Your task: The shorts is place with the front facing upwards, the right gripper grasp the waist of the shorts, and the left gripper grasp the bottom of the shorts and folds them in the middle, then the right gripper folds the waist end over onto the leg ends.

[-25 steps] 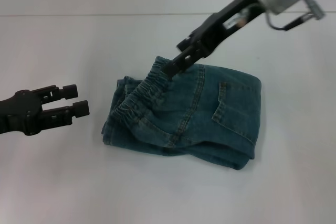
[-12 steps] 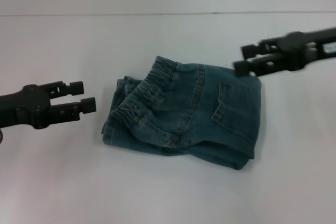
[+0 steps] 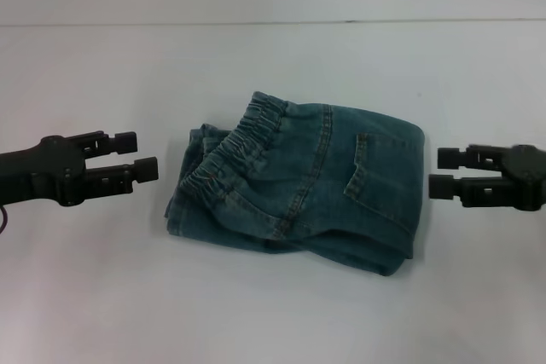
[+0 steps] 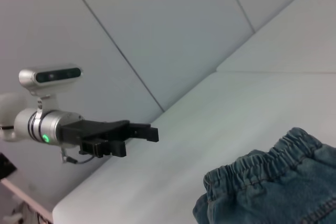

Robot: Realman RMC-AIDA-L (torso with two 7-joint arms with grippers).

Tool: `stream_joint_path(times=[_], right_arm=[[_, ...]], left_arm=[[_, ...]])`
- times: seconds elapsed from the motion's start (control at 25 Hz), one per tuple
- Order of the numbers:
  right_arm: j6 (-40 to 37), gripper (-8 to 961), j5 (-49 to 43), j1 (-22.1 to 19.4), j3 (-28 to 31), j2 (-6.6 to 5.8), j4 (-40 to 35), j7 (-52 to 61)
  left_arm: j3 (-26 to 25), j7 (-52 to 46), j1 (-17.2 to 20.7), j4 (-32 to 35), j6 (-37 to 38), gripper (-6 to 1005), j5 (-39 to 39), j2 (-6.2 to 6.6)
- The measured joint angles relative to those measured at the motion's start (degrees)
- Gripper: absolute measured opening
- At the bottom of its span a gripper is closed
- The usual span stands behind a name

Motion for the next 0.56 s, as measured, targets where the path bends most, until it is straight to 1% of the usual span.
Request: stream_joint_path(times=[0.08,0.16,0.28,0.4,0.56], right_arm=[[0.18,944,-0.11,-0.54,1.81,-0.11,2.26,-2.61],[0.36,945,-0.14,-0.8,3.78,-0.51,4.79,-5.35],[0.94,945,-0.2,-0.89,5.0,-0.9,6.74,-7.39],[1.77,944,-0.43,-0.89,5.11,-0.91,7.1,-8.02],[2.54,944,-0.55,-0.92,5.07,-0.59,7.15,-8.22]], left_arm=[[0.06,-0.02,0.15,0.0,-0.23,788,0.01,-0.04],[0.09,-0.13,0.21,0.0,-0.28,788,0.06,-0.06],[0.12,-0.51,0.24,0.12,-0.3,788,0.17,-0.06],[0.12,-0.52,0.24,0.05,-0.3,788,0.18,-0.06],[0.15,-0.56,0.28,-0.04,-0.31,788,0.35,-0.15]])
